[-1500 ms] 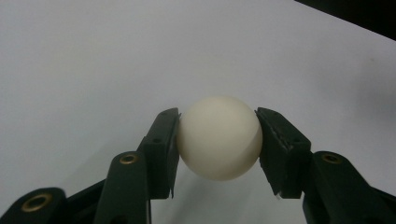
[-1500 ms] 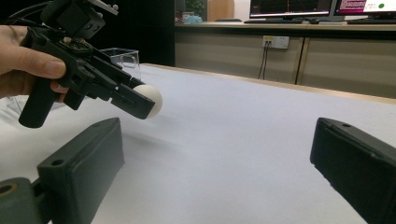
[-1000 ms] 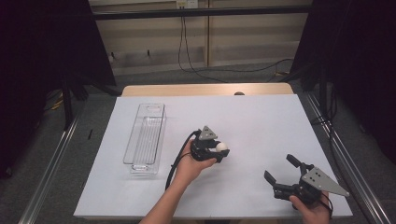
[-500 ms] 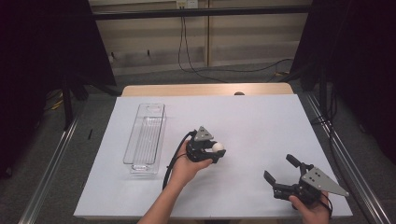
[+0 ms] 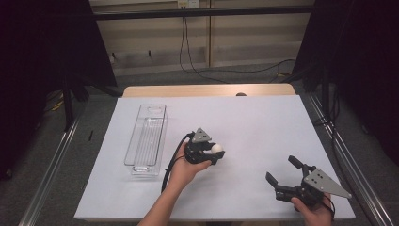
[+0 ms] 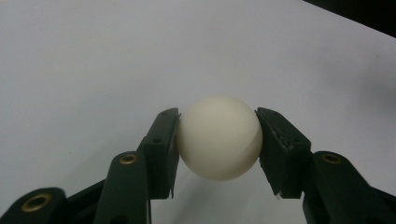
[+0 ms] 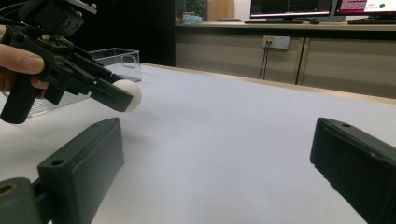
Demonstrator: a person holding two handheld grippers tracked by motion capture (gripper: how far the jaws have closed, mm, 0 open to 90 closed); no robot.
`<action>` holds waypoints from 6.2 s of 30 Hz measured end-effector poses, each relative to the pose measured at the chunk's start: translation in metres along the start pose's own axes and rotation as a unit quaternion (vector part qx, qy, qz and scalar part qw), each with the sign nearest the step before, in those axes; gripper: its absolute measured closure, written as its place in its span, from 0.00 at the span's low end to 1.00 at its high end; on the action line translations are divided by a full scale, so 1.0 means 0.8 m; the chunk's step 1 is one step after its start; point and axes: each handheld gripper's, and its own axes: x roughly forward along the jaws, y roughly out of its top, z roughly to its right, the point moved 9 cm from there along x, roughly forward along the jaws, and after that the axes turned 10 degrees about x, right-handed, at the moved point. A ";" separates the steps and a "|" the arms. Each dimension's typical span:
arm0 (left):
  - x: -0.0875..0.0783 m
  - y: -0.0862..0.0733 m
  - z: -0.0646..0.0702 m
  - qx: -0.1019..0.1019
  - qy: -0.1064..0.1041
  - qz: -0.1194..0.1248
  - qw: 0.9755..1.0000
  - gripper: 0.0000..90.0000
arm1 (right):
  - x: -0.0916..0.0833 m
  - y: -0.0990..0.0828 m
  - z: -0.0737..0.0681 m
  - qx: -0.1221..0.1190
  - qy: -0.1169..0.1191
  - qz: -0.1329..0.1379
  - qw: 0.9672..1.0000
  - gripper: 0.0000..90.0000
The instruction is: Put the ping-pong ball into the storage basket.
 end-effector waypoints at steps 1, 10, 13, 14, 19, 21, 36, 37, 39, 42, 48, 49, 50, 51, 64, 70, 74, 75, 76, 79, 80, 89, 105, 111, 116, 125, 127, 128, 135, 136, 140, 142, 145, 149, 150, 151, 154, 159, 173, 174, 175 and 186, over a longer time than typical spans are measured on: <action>0.000 0.001 0.000 -0.002 0.000 0.004 1.000 0.57 | 0.000 0.000 0.000 0.002 -0.001 0.000 1.000 0.03; -0.005 0.002 -0.006 -0.008 0.007 0.009 1.000 0.57 | 0.000 0.000 0.000 0.002 -0.002 0.000 1.000 0.03; -0.007 0.002 -0.007 -0.011 0.007 0.009 1.000 0.57 | 0.000 0.000 0.000 0.000 0.000 0.000 1.000 0.03; -0.008 0.002 -0.008 -0.010 0.010 0.009 1.000 0.57 | 0.000 0.000 0.000 0.000 0.000 0.000 1.000 0.03; -0.013 0.003 -0.013 -0.013 0.013 0.012 1.000 0.57 | 0.000 0.000 0.000 0.001 0.000 0.000 1.000 0.03; -0.015 0.004 -0.014 -0.015 0.017 0.014 1.000 0.57 | 0.000 0.000 0.000 0.001 0.000 0.000 1.000 0.03; -0.027 0.002 -0.028 -0.025 0.029 0.023 0.999 0.57 | -0.001 0.001 0.001 0.000 0.000 0.000 1.000 0.03; -0.027 0.003 -0.029 -0.028 0.029 0.027 0.999 0.57 | -0.001 0.001 0.001 0.001 -0.001 0.001 1.000 0.03; -0.030 0.001 -0.032 -0.026 0.033 0.024 0.999 0.57 | -0.001 0.001 0.001 0.000 -0.001 0.002 1.000 0.03; -0.032 0.001 -0.034 -0.030 0.035 0.029 0.999 0.57 | -0.001 0.001 0.000 0.001 0.001 0.002 1.000 0.03; -0.037 0.000 -0.039 -0.036 0.039 0.034 0.998 0.57 | -0.001 0.002 0.000 0.002 0.000 0.003 1.000 0.03; -0.038 0.000 -0.039 -0.036 0.039 0.036 0.998 0.57 | -0.001 0.001 0.001 0.000 -0.001 0.001 1.000 0.03; -0.039 -0.001 -0.040 -0.036 0.040 0.034 0.998 0.57 | -0.001 0.001 0.001 0.001 -0.001 0.002 1.000 0.03; -0.040 -0.001 -0.041 -0.039 0.040 0.036 0.998 0.57 | -0.001 0.002 0.001 -0.001 -0.001 0.002 1.000 0.03; -0.049 -0.004 -0.051 -0.058 0.060 0.035 0.996 0.57 | -0.001 0.002 0.000 0.001 0.001 0.003 1.000 0.03; -0.053 -0.004 -0.055 -0.067 0.066 0.040 0.995 0.57 | -0.001 0.001 0.000 0.002 0.000 0.001 1.000 0.03; -0.055 -0.008 -0.059 -0.068 0.071 0.030 0.995 0.57 | 0.000 0.001 0.000 0.000 0.002 0.002 1.000 0.03; -0.055 -0.008 -0.060 -0.067 0.070 0.031 0.995 0.57 | 0.000 0.001 -0.001 0.000 0.003 0.001 1.000 0.03; -0.056 -0.009 -0.061 -0.067 0.070 0.028 0.995 0.57 | -0.001 0.001 0.000 -0.002 0.002 0.000 1.000 0.03; -0.058 -0.009 -0.063 -0.076 0.077 0.028 0.994 0.57 | 0.000 0.001 0.000 -0.002 0.002 0.000 1.000 0.03; -0.059 -0.009 -0.063 -0.073 0.074 0.026 0.994 0.57 | 0.000 0.001 0.000 -0.001 0.002 0.000 1.000 0.03; -0.068 -0.011 -0.070 -0.084 0.080 0.022 0.993 0.57 | 0.000 0.000 0.000 -0.001 0.001 -0.001 1.000 0.03; -0.079 -0.011 -0.077 -0.082 0.085 0.017 0.993 0.57 | 0.000 0.000 -0.001 -0.002 0.002 -0.001 1.000 0.03; -0.084 -0.012 -0.079 -0.090 0.085 0.018 0.992 0.57 | 0.001 0.000 -0.001 0.001 0.000 0.000 1.000 0.03; -0.087 -0.011 -0.081 -0.098 0.090 0.022 0.991 0.57 | 0.001 0.000 -0.002 -0.003 0.003 0.001 1.000 0.03; -0.089 -0.013 -0.085 -0.095 0.090 0.017 0.991 0.57 | 0.001 0.001 -0.001 0.000 0.001 0.002 1.000 0.03; -0.090 -0.013 -0.085 -0.098 0.087 0.019 0.991 0.57 | 0.001 0.001 -0.002 0.000 0.002 0.002 1.000 0.03; -0.090 -0.013 -0.086 -0.098 0.088 0.019 0.991 0.57 | 0.001 0.000 -0.002 -0.002 0.003 0.001 1.000 0.03; -0.096 -0.015 -0.091 -0.100 0.094 0.016 0.990 0.57 | 0.001 0.000 -0.001 -0.002 0.002 0.001 1.000 0.03; -0.096 -0.014 -0.091 -0.100 0.092 0.021 0.991 0.57 | 0.001 0.000 -0.001 0.000 0.001 0.002 1.000 0.03; -0.099 -0.016 -0.094 -0.096 0.094 0.016 0.991 0.57 | 0.001 0.000 -0.002 -0.002 0.002 0.001 1.000 0.03; -0.100 -0.015 -0.094 -0.100 0.094 0.022 0.990 0.57 | 0.001 0.001 -0.001 -0.003 0.002 0.001 1.000 0.03; -0.102 -0.015 -0.096 -0.100 0.095 0.021 0.990 0.57 | 0.001 0.000 -0.001 -0.003 0.001 0.001 1.000 0.03; -0.104 -0.015 -0.097 -0.106 0.096 0.024 0.990 0.57 | 0.001 0.001 -0.001 -0.005 0.002 0.001 1.000 0.03; -0.104 -0.016 -0.098 -0.105 0.097 0.022 0.989 0.57 | 0.001 0.001 -0.001 -0.002 0.002 0.001 1.000 0.03; -0.105 -0.016 -0.099 -0.103 0.097 0.022 0.990 0.57 | 0.001 0.001 -0.001 -0.003 0.002 0.001 1.000 0.03; -0.107 -0.017 -0.100 -0.105 0.098 0.022 0.989 0.57 | 0.001 0.001 -0.002 -0.004 0.005 0.001 1.000 0.03; -0.108 -0.019 -0.102 -0.104 0.106 0.016 0.989 0.57 | 0.000 0.001 -0.002 -0.003 0.004 0.001 1.000 0.03; -0.114 -0.022 -0.108 -0.112 0.109 0.017 0.988 0.57 | 0.000 0.003 -0.003 -0.004 0.006 0.004 1.000 0.03; -0.114 -0.022 -0.109 -0.114 0.109 0.019 0.987 0.57 | 0.000 0.003 -0.003 -0.003 0.006 0.004 1.000 0.03; -0.115 -0.022 -0.109 -0.113 0.109 0.019 0.987 0.57 | 0.000 0.003 -0.002 -0.004 0.006 0.004 1.000 0.03; -0.118 -0.024 -0.114 -0.113 0.111 0.018 0.987 0.57 | 0.000 0.002 -0.003 -0.003 0.006 0.004 1.000 0.03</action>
